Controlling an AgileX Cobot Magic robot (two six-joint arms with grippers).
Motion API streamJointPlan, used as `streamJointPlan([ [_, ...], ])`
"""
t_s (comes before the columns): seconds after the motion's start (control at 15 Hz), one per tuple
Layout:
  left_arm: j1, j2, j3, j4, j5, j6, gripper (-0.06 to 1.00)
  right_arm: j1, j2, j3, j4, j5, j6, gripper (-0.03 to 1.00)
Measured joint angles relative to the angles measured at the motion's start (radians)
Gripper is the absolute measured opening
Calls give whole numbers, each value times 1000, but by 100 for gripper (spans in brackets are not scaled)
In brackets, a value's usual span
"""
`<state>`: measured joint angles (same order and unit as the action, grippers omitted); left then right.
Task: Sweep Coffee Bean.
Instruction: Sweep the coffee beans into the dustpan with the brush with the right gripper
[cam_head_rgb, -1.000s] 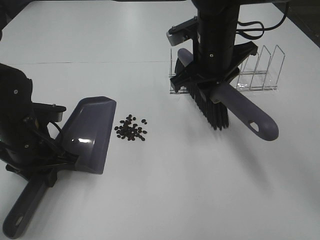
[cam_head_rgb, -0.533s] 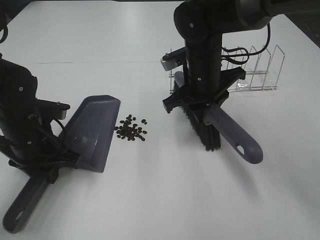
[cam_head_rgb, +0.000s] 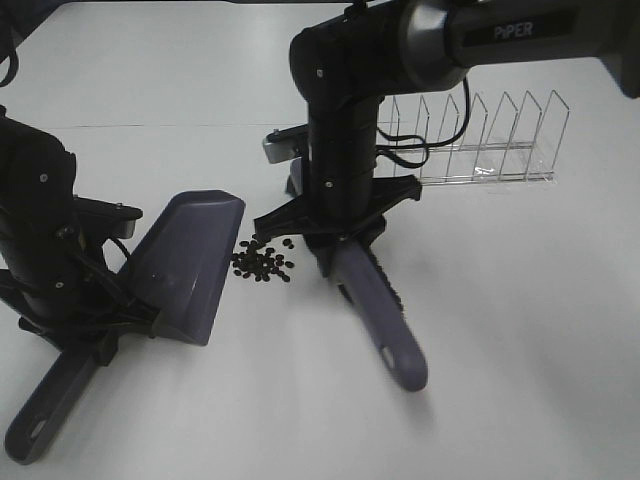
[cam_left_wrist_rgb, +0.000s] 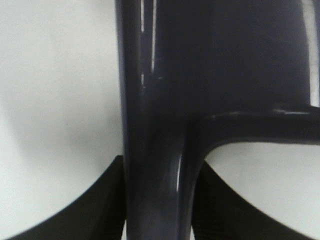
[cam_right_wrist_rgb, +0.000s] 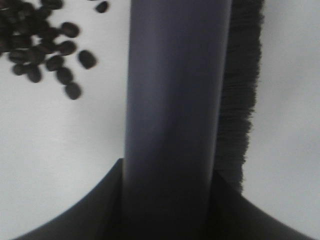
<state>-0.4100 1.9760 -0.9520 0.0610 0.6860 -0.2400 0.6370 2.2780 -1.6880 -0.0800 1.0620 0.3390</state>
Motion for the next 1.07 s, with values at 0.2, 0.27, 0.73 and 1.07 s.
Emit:
streamJointPlan([
  [0.2,0,0,0,0,0,0,31,57,63,-58,166,-37,-4,34],
  [0.27,0,0,0,0,0,0,31,66,73,-69,226,-62,-5,34],
  [0.73,0,0,-2,0,1,3,31,69,71,-80,515,-193,-87,34],
  [1.07,0,0,-2,0,0,3,31,69,56,-168,464,-160,-87,34],
])
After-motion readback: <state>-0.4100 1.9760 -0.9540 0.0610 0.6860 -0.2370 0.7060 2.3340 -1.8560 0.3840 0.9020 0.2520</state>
